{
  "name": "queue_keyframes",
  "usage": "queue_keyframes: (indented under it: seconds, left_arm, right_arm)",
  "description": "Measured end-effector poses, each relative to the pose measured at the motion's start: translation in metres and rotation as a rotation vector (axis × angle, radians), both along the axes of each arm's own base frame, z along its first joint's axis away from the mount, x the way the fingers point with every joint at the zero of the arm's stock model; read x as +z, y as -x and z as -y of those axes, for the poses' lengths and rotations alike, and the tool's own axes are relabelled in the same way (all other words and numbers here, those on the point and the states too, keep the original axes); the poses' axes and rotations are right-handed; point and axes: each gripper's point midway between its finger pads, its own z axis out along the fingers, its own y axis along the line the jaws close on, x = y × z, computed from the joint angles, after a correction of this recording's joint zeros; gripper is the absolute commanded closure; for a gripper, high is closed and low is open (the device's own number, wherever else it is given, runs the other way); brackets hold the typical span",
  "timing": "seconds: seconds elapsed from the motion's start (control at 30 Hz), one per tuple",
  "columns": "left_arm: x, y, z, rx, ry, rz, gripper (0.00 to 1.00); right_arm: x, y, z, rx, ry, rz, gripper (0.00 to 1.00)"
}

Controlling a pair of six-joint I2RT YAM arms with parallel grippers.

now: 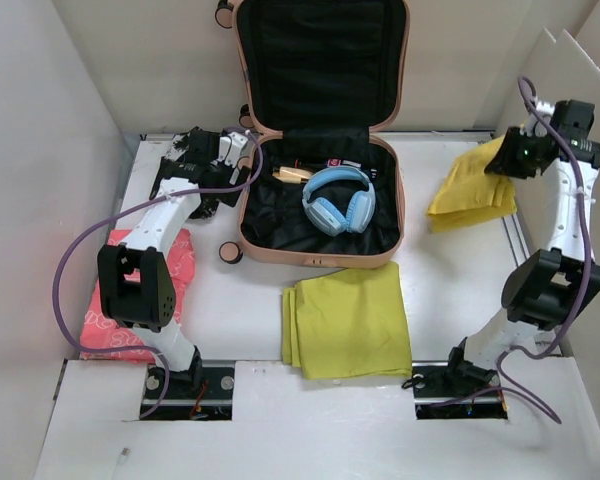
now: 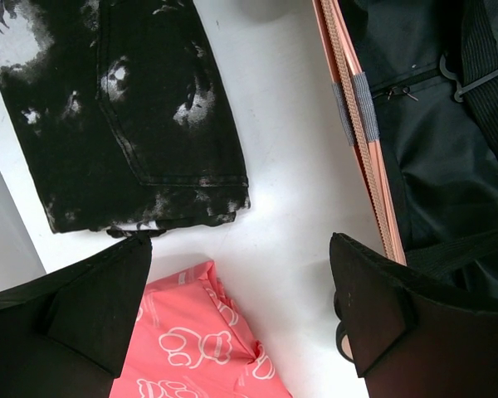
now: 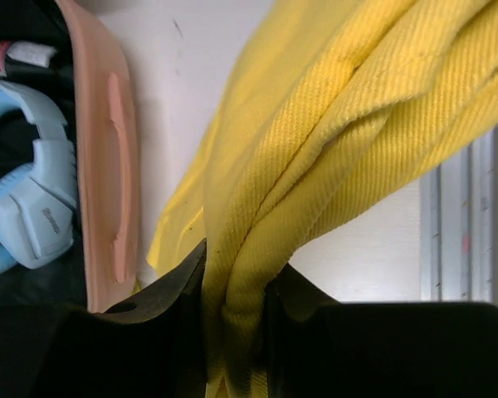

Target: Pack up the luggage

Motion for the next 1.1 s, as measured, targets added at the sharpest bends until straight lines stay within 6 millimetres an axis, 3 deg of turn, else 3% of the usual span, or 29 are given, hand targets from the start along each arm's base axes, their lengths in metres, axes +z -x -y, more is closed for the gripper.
queue_keyframes:
  seconds: [0.07, 0.17, 0.23, 0.33, 0.43, 0.57, 0.63, 0.7, 0.83, 0.97, 1.03, 1.1]
  left_arm:
    - [0.000, 0.000, 0.000, 0.001, 0.000, 0.000, 0.16]
    - [0.000, 0.000, 0.000, 0.001, -0.001, 0.001, 0.16]
    - [0.000, 0.000, -0.001, 0.003, -0.003, 0.001, 0.16]
    - [0.000, 0.000, -0.002, 0.008, -0.007, 0.002, 0.16]
    - [0.001, -0.001, -0.005, 0.020, -0.018, 0.005, 0.16]
    - [0.002, -0.001, -0.010, 0.048, -0.038, 0.010, 0.16]
    - [0.002, -0.002, -0.014, 0.066, -0.051, 0.015, 0.14]
    - [0.003, -0.002, -0.017, 0.086, -0.062, 0.021, 0.14]
    - [0.005, -0.002, -0.024, 0.117, -0.082, 0.026, 0.14]
    - [0.005, -0.002, -0.026, 0.128, -0.091, 0.029, 0.14]
    - [0.005, -0.002, -0.026, 0.130, -0.094, 0.031, 0.14]
    - [0.006, -0.003, -0.027, 0.130, -0.095, 0.033, 0.14]
  right_arm:
    - [0.032, -0.008, -0.008, 0.003, 0.055, 0.050, 1.00]
    - [0.090, -0.024, -0.047, 0.056, 0.133, 0.180, 1.00]
    - [0.126, -0.031, -0.089, 0.120, 0.150, 0.276, 1.00]
    - [0.168, -0.031, -0.174, 0.268, 0.107, 0.416, 1.00]
    - [0.185, -0.018, -0.257, 0.418, 0.008, 0.483, 1.00]
    - [0.188, 0.000, -0.351, 0.596, -0.156, 0.511, 1.00]
    - [0.179, 0.008, -0.384, 0.653, -0.237, 0.501, 1.00]
    - [0.159, 0.008, -0.401, 0.670, -0.290, 0.469, 1.00]
    - [0.098, -0.013, -0.397, 0.608, -0.347, 0.363, 1.00]
    - [0.016, -0.036, -0.358, 0.478, -0.390, 0.224, 1.00]
    - [-0.033, -0.041, -0.323, 0.379, -0.386, 0.139, 1.00]
    - [-0.069, -0.039, -0.289, 0.289, -0.399, 0.068, 1.00]
